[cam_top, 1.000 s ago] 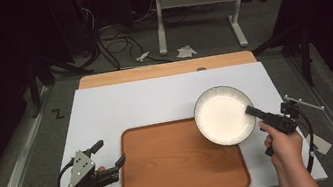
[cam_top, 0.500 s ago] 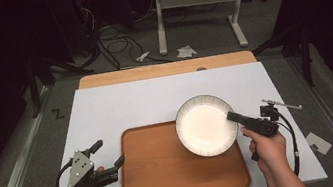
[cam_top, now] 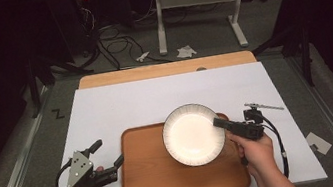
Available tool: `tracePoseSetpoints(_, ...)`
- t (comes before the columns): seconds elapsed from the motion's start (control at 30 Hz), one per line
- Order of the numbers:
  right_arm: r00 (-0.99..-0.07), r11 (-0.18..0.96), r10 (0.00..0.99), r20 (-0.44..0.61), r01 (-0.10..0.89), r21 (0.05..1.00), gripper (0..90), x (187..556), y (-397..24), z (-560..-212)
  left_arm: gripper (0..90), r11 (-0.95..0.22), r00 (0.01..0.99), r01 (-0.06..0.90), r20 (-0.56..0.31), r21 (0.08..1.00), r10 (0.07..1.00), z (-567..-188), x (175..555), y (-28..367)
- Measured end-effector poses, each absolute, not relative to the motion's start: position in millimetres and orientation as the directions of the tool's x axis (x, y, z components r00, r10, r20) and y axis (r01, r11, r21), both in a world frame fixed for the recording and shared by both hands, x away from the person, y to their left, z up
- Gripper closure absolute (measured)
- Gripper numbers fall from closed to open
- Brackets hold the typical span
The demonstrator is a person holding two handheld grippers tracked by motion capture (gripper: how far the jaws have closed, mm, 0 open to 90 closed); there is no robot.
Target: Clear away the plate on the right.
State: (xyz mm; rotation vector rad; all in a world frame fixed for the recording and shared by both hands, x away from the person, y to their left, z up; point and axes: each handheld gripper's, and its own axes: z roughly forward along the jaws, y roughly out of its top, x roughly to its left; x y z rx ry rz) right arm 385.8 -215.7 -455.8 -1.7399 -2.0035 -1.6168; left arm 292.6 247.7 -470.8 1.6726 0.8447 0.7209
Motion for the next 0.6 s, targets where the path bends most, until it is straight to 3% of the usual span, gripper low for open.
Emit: tracePoseSetpoints(0.6, -0.417, -0.068, 0.709, 0.569, 0.762, 0.644, 85.3, 384.0, -190.1, -464.9, 15.7, -0.169, 0.562, 0.172, 0.044, 0.971, 0.826, -470.7, 292.5, 248.4)
